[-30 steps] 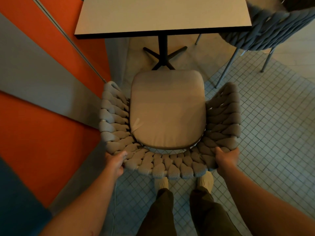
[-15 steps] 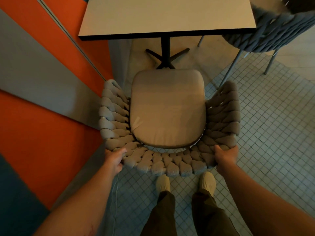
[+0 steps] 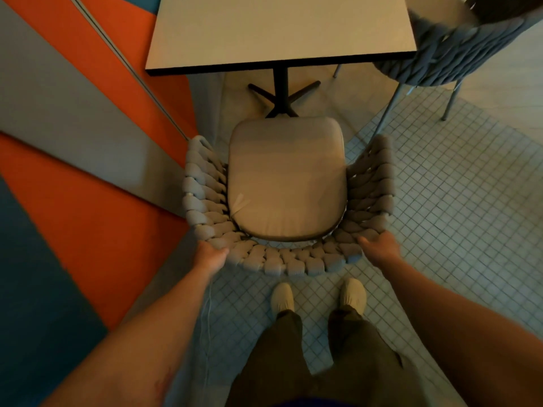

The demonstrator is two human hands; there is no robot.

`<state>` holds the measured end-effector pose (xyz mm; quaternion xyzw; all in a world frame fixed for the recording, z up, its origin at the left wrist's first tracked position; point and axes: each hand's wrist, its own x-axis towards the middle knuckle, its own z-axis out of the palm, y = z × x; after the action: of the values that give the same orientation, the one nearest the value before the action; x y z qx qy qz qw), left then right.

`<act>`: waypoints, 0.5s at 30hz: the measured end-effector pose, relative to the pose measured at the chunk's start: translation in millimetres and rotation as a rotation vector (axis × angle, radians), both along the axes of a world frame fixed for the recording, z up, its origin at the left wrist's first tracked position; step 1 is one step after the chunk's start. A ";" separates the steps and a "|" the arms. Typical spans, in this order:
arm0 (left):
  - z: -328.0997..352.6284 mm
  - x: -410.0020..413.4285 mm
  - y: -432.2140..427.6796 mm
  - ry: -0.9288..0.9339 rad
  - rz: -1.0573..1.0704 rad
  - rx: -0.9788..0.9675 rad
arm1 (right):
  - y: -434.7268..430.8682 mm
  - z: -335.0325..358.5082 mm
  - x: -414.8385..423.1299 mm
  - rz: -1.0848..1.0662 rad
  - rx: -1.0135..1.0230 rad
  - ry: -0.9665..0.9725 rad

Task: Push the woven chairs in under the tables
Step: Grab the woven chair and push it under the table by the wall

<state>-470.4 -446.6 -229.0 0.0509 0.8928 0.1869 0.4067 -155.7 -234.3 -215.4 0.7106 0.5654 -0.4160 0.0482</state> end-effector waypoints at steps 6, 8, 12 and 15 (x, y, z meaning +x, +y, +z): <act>66.9 47.1 11.4 -0.102 -0.464 -0.021 | -15.1 56.7 6.7 0.464 0.001 -0.062; 78.4 60.2 22.7 -0.151 -0.585 0.008 | -17.2 68.1 8.8 0.544 0.014 -0.048; 96.9 78.3 50.0 -0.189 -0.742 0.056 | -20.4 90.6 10.4 0.574 0.000 -0.027; 104.7 89.4 71.3 -0.138 -0.854 0.065 | -24.0 98.5 24.8 0.540 0.035 -0.032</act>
<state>-381.0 -375.3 -124.3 0.4156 0.7562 0.0327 0.5044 -130.9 -258.2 -116.8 0.5413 0.7408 -0.3668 0.1539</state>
